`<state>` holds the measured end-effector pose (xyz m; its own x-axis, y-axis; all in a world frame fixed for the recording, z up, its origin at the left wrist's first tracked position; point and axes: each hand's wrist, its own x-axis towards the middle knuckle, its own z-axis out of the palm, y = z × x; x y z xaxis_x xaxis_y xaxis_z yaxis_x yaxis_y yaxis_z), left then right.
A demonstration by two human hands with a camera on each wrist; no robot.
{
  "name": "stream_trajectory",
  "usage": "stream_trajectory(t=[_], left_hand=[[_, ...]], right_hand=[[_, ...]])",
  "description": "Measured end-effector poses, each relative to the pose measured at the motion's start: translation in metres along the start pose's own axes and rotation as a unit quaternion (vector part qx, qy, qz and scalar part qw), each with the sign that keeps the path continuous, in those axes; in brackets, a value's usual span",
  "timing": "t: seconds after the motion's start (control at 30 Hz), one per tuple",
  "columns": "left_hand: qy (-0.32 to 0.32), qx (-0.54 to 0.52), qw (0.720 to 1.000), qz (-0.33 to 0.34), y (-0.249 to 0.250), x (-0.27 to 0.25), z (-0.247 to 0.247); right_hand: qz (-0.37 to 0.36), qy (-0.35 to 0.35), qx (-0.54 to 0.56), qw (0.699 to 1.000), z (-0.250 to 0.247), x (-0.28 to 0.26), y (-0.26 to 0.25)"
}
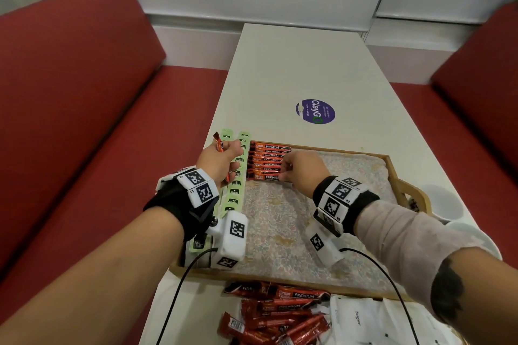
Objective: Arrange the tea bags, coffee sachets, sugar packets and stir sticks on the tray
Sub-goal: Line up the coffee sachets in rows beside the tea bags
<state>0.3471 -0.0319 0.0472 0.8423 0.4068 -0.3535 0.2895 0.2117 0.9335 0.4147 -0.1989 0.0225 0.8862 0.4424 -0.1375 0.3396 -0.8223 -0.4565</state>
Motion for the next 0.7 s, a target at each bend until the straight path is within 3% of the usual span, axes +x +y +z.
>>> stream_trajectory(t=[0.7], left_hand=[[-0.012, 0.037, 0.999, -0.025, 0.000, -0.001, -0.002]], right_hand=[[0.008, 0.007, -0.042, 0.999, -0.001, -0.002, -0.010]])
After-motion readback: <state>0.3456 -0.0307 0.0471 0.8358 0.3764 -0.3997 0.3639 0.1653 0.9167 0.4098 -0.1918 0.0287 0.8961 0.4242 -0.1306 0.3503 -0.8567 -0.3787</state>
